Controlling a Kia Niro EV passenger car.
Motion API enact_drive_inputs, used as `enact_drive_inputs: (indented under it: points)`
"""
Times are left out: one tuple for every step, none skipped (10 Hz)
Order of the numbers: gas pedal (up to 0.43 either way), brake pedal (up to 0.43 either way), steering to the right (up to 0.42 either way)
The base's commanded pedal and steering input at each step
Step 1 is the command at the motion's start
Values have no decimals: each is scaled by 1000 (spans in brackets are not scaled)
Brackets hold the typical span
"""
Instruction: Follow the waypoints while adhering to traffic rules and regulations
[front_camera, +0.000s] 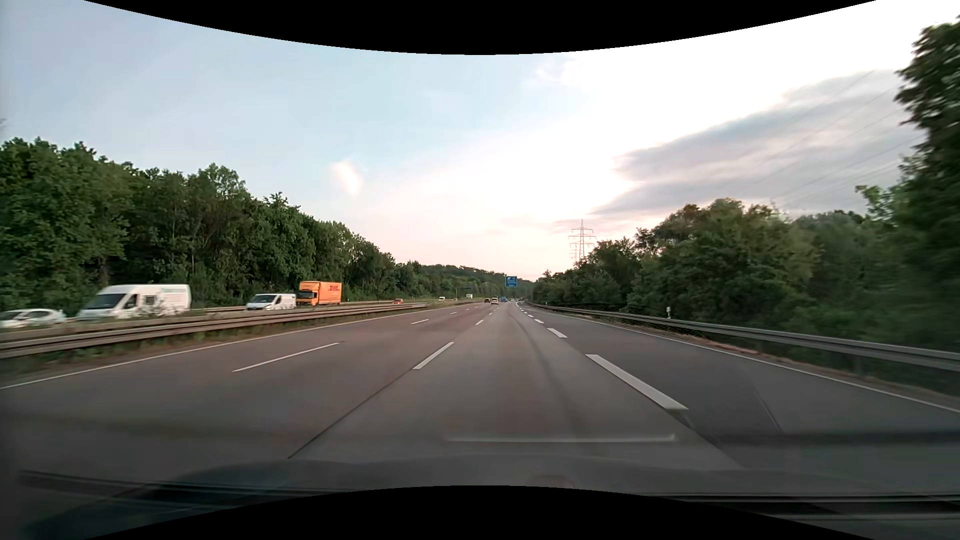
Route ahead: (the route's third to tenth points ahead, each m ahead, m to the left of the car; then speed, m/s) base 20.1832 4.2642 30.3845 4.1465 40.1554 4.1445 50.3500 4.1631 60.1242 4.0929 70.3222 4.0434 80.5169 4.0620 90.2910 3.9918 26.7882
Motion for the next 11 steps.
enact_drive_inputs:
  points:
    - [138,0,-2]
    - [138,0,-2]
    - [138,0,-2]
    - [150,0,-2]
    - [150,0,-2]
    - [150,0,-2]
    - [150,0,-3]
    - [150,0,-3]
    - [150,0,-3]
    - [150,0,-3]
    - [150,0,-3]
